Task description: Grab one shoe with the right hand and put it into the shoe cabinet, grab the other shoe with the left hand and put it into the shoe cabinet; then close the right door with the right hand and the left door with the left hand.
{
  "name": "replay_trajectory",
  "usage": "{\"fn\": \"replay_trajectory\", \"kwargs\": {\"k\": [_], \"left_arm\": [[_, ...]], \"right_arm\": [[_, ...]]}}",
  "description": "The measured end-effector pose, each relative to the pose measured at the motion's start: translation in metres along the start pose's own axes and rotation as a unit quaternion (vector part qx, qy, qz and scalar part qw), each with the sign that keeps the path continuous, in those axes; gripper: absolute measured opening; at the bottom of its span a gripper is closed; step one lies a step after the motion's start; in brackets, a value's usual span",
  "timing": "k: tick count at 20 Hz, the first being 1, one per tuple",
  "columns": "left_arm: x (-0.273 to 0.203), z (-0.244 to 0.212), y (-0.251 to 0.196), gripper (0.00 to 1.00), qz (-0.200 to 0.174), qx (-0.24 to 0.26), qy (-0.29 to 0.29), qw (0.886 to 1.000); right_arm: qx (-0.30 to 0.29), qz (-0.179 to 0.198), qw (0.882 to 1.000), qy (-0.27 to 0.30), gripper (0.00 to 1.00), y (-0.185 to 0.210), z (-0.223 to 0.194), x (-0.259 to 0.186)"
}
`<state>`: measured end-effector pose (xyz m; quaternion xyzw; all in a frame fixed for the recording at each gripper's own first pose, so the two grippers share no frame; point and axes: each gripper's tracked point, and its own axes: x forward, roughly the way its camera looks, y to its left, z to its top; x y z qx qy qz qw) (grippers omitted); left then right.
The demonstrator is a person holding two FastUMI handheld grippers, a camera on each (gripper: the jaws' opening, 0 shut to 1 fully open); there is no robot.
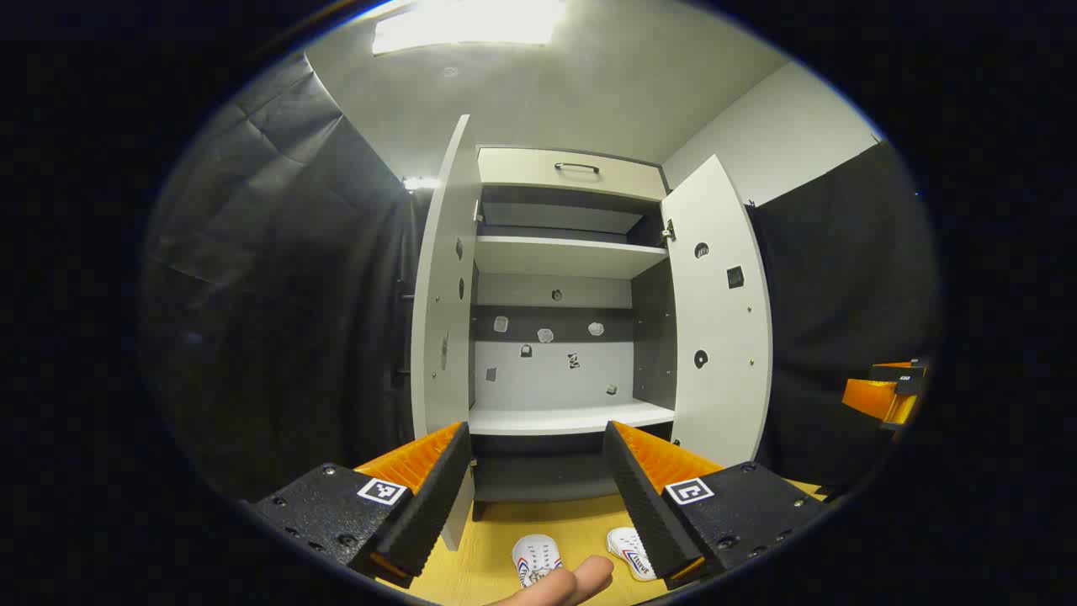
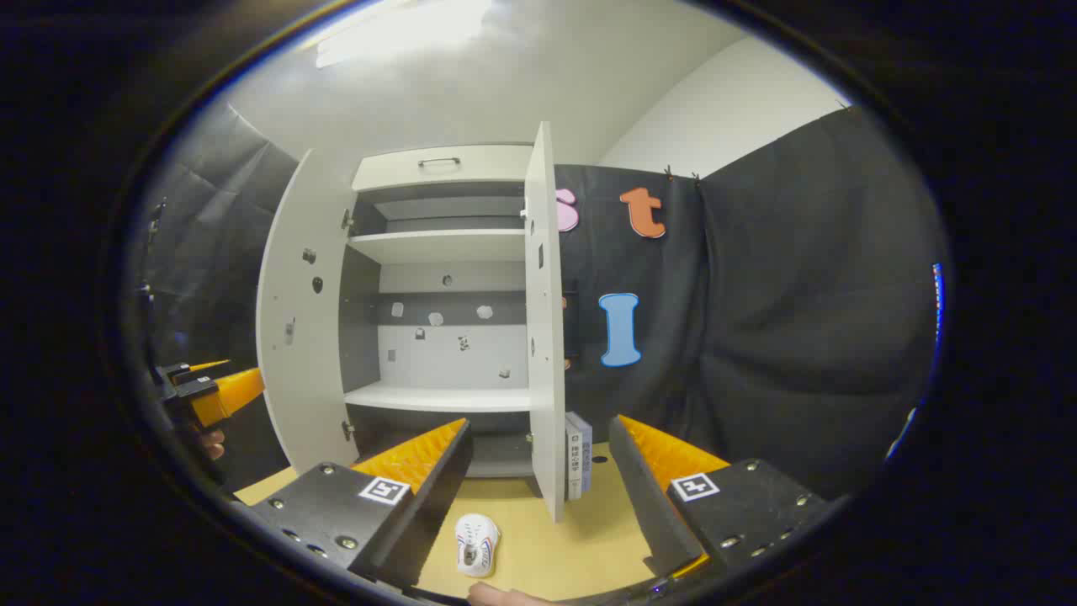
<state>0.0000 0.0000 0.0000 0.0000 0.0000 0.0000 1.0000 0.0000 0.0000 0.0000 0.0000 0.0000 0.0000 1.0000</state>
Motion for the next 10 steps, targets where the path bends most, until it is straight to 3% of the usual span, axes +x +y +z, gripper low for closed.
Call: {"fn": "replay_trajectory", "kwargs": {"k": [10], "left_arm": [[-0.008, 0.000, 0.014, 0.95, 0.009, 0.011, -0.003, 1.000]], "right_arm": [[-0.003, 0.017, 1.000, -0.011, 0.97, 0.009, 0.002, 0.001]]}}
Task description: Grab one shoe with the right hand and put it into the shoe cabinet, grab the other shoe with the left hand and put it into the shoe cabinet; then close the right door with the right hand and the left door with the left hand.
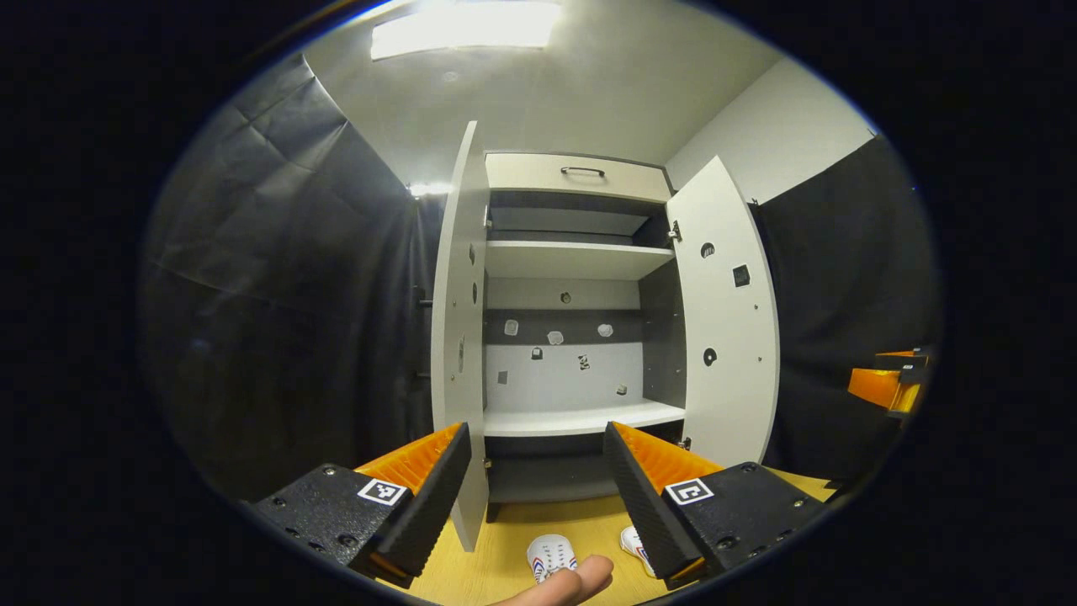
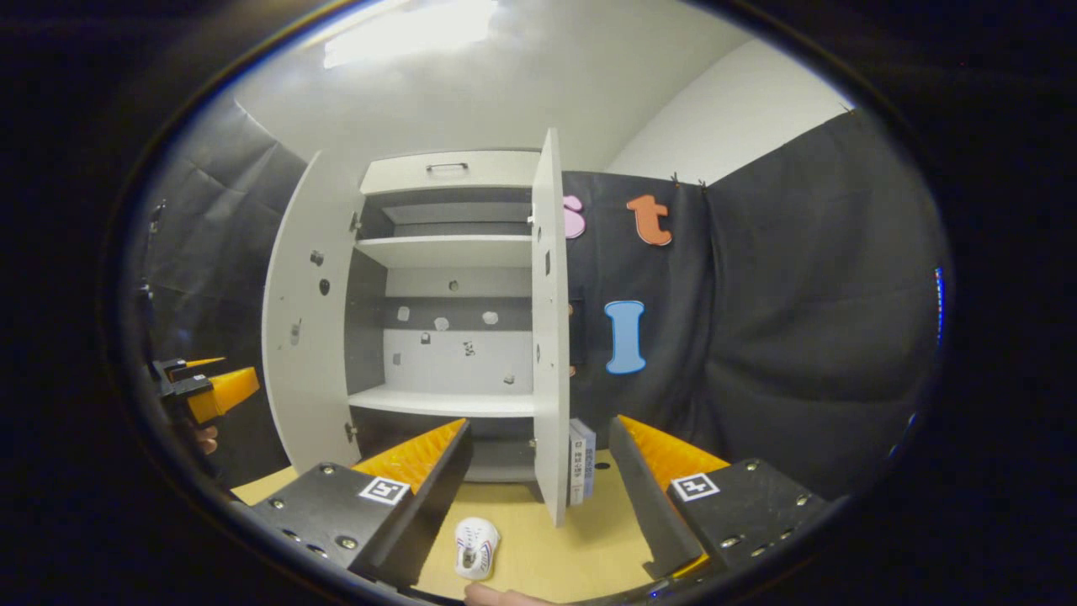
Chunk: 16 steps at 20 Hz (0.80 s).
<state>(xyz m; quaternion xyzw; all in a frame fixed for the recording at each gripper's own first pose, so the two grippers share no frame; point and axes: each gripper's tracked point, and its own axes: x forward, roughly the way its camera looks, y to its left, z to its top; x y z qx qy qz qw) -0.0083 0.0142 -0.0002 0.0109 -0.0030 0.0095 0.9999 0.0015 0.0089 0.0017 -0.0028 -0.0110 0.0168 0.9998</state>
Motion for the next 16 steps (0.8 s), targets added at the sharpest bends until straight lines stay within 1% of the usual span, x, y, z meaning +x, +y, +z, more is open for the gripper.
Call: {"fn": "replay_trajectory", "kwargs": {"k": [4, 6, 9, 12, 15, 16], "left_arm": [[0.001, 0.001, -0.001, 0.95, -0.003, -0.007, -0.004, 1.000], [0.002, -0.002, -0.002, 0.95, -0.005, -0.013, -0.002, 1.000], [0.001, -0.011, -0.003, 0.96, -0.012, -0.023, 0.005, 1.000], [0.000, -0.014, -0.004, 0.96, -0.023, -0.024, -0.001, 0.999], [-0.002, -0.019, 0.000, 0.96, -0.021, -0.024, -0.004, 0.999], [-0.002, -0.023, 0.002, 0.93, -0.020, -0.024, 0.001, 1.000]], "right_arm": [[-0.003, 0.001, 1.000, 0.001, 0.97, 0.000, -0.001, 0.007], [-0.015, 0.004, 1.000, -0.002, 0.97, 0.000, -0.001, 0.012], [-0.037, 0.010, 0.999, 0.000, 0.97, 0.003, -0.016, 0.021], [-0.052, -0.001, 0.999, 0.014, 0.98, -0.002, -0.043, 0.033], [-0.046, 0.028, 0.998, 0.036, 0.97, 0.018, -0.084, 0.045], [-0.042, 0.037, 0.997, 0.047, 0.97, 0.026, -0.101, 0.050]]}}
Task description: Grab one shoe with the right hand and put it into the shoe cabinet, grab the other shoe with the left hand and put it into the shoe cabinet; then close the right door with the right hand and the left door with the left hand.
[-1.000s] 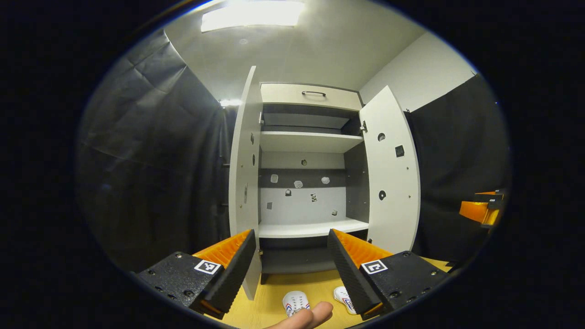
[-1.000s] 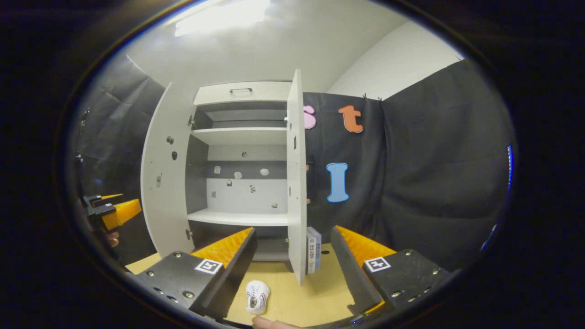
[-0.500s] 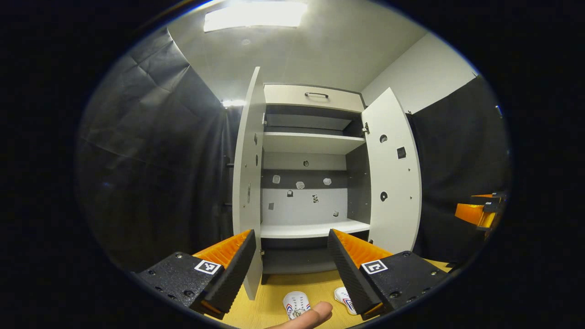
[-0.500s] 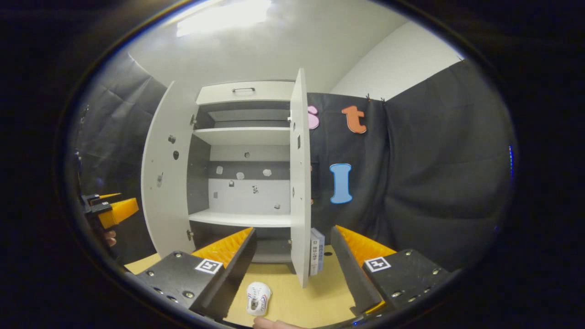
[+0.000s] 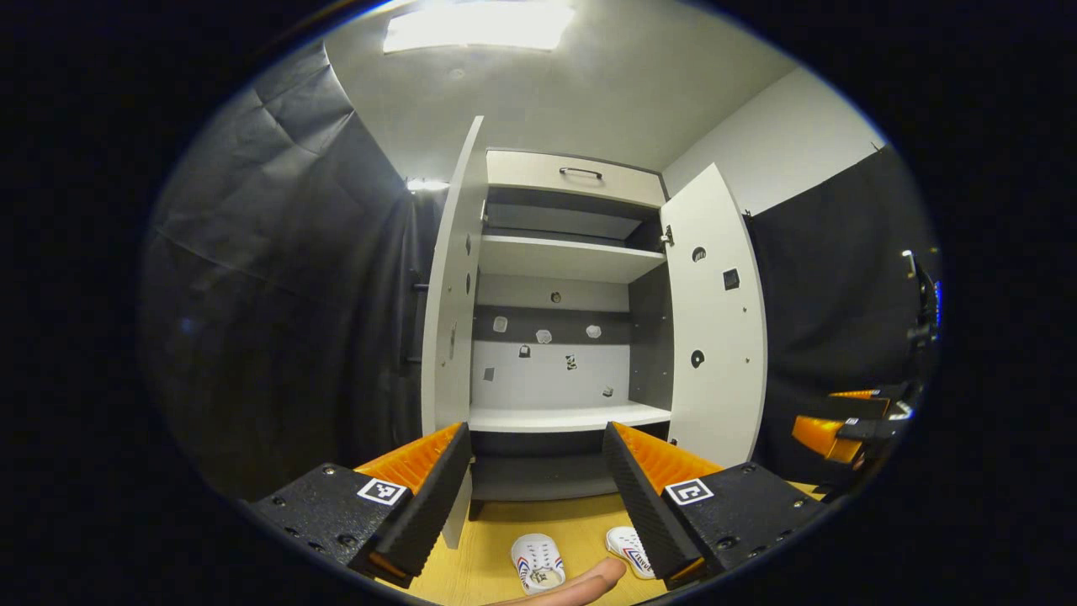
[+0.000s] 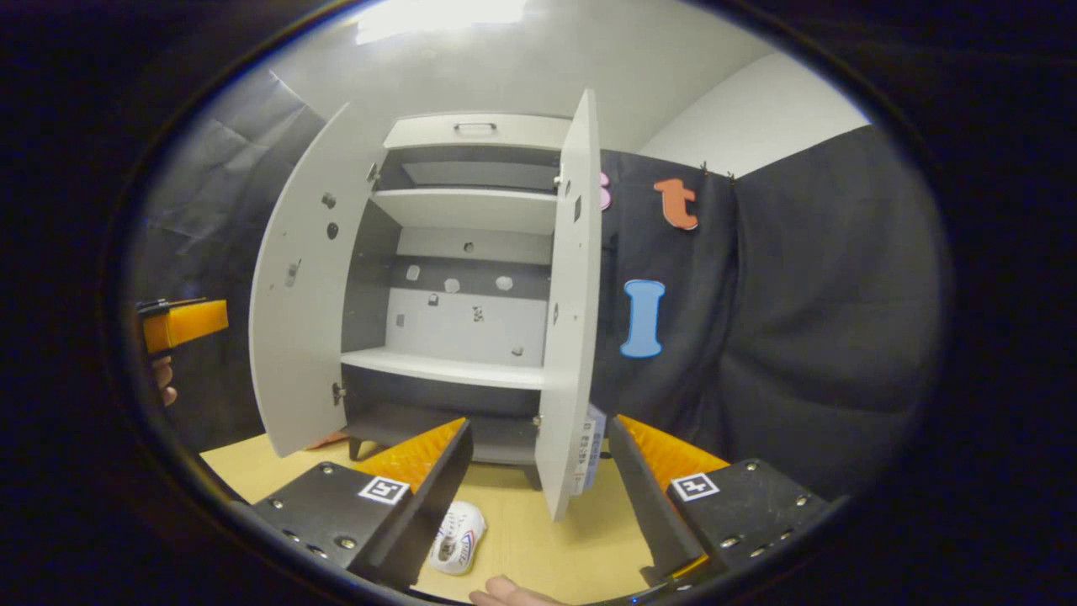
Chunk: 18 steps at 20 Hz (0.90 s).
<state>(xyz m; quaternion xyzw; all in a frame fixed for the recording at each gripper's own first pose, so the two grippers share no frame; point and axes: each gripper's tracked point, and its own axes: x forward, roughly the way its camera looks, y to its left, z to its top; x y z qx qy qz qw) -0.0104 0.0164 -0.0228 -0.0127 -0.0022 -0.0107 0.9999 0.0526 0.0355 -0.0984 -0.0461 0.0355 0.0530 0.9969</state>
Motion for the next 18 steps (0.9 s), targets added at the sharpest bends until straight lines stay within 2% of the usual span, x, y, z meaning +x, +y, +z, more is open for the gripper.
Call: {"fn": "replay_trajectory", "kwargs": {"k": [1, 5, 6, 7, 10, 12, 13, 14, 18], "left_arm": [[0.000, -0.003, 0.002, 0.96, 0.002, 0.001, 0.005, 1.000], [0.005, -0.015, 0.015, 0.96, 0.020, -0.002, 0.022, 1.000], [0.007, -0.018, 0.018, 0.93, 0.022, -0.002, 0.025, 0.999], [0.007, -0.020, 0.019, 0.96, 0.022, -0.002, 0.026, 0.999], [0.009, -0.029, 0.022, 0.93, 0.020, 0.003, 0.032, 0.999], [0.010, -0.034, 0.022, 0.93, 0.017, 0.005, 0.036, 0.999], [0.011, -0.035, 0.022, 0.96, 0.013, 0.005, 0.037, 0.999], [0.011, -0.038, 0.022, 0.94, 0.011, 0.006, 0.038, 0.999], [0.011, -0.045, 0.024, 0.96, 0.006, 0.014, 0.042, 0.999]], "right_arm": [[0.007, 0.008, 1.000, 0.011, 0.97, 0.007, -0.019, 0.008], [0.019, 0.028, 0.996, 0.085, 0.97, 0.042, -0.115, 0.040], [0.016, 0.033, 0.993, 0.111, 0.97, 0.050, -0.141, 0.048], [0.017, 0.037, 0.990, 0.132, 0.96, 0.059, -0.166, 0.052], [0.031, 0.045, 0.981, 0.188, 0.98, 0.085, -0.226, 0.066], [0.038, 0.051, 0.973, 0.221, 0.96, 0.101, -0.258, 0.071], [0.043, 0.056, 0.969, 0.235, 0.88, 0.111, -0.272, 0.073], [0.045, 0.058, 0.966, 0.248, 0.91, 0.118, -0.283, 0.075], [0.049, 0.063, 0.956, 0.284, 0.78, 0.141, -0.315, 0.081]]}}
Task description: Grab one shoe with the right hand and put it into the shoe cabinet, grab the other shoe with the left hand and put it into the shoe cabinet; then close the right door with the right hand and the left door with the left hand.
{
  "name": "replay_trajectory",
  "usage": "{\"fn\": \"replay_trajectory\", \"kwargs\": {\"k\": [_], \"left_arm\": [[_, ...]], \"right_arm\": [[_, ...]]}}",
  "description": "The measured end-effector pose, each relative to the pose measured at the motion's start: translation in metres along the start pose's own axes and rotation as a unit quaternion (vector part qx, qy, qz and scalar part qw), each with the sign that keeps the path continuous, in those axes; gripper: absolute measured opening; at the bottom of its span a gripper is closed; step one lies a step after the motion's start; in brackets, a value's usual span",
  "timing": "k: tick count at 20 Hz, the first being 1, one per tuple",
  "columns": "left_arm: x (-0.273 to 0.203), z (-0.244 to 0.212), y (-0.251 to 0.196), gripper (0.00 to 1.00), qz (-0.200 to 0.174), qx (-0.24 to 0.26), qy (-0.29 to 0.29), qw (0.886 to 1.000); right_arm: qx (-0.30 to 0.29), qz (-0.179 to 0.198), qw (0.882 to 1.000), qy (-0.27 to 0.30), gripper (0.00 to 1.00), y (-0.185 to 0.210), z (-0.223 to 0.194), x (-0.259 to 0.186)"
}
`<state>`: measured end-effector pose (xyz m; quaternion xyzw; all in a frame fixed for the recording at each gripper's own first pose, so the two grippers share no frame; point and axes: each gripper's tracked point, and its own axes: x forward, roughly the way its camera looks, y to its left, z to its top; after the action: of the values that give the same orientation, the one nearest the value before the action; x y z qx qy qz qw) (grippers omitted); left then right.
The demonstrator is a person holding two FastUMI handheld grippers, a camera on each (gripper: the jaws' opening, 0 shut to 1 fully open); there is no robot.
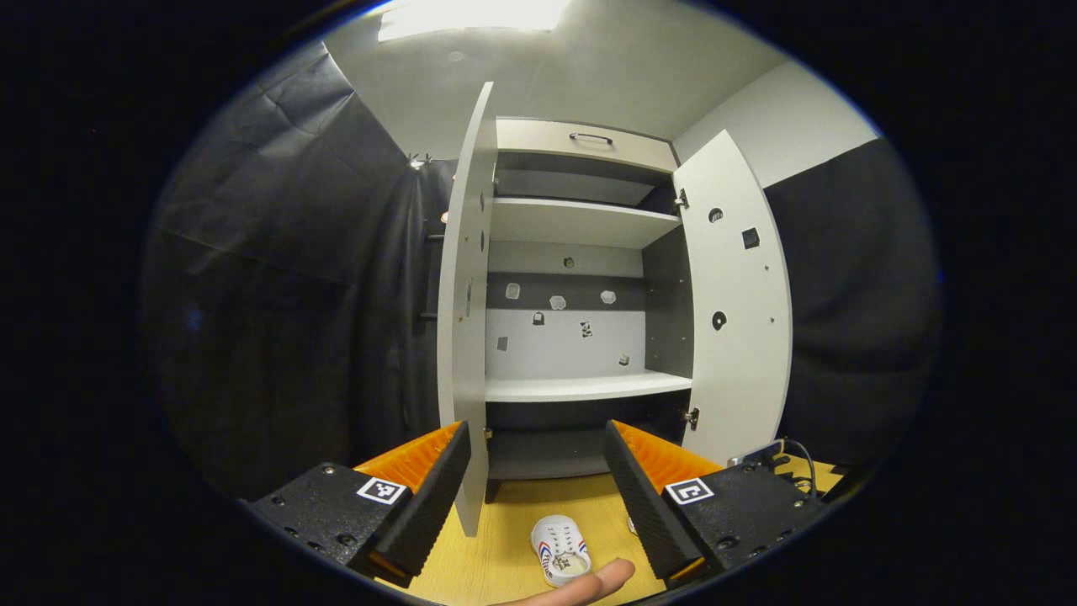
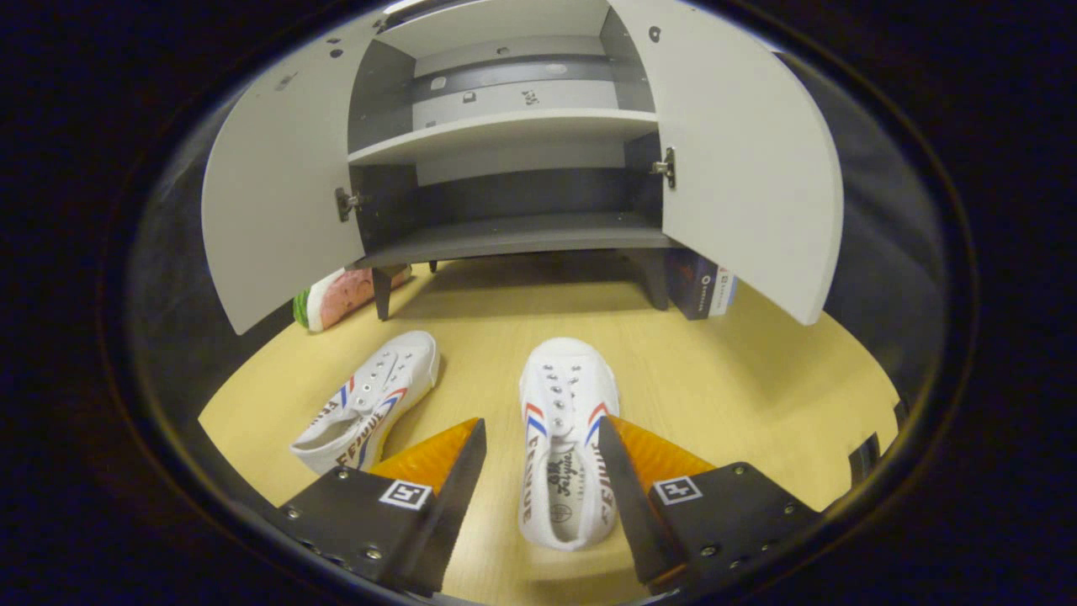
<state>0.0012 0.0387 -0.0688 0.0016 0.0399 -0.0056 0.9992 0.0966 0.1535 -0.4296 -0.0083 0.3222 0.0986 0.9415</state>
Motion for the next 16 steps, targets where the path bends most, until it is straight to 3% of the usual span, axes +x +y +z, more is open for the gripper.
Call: {"fn": "replay_trajectory", "kwargs": {"k": [6, 10, 13, 14, 16], "left_arm": [[0.003, -0.010, -0.002, 0.96, -0.012, 0.001, 0.010, 1.000], [0.007, -0.014, -0.004, 0.96, -0.019, -0.003, 0.012, 1.000], [0.011, -0.017, -0.006, 0.96, -0.018, -0.002, 0.016, 1.000], [0.012, -0.017, -0.007, 0.96, -0.018, -0.003, 0.017, 1.000], [0.015, -0.013, -0.013, 0.96, -0.024, -0.001, 0.013, 1.000]], "right_arm": [[0.021, 0.001, 0.999, 0.027, 0.81, 0.005, -0.020, 0.026], [0.009, -0.021, 1.000, 0.008, 0.70, -0.006, -0.016, 0.033], [0.028, -0.026, 0.999, 0.005, 0.27, -0.010, -0.017, 0.032], [0.029, -0.003, 1.000, -0.003, 0.27, -0.005, -0.013, 0.034], [0.073, 0.021, 0.997, 0.015, 0.01, -0.003, -0.013, 0.030]]}}
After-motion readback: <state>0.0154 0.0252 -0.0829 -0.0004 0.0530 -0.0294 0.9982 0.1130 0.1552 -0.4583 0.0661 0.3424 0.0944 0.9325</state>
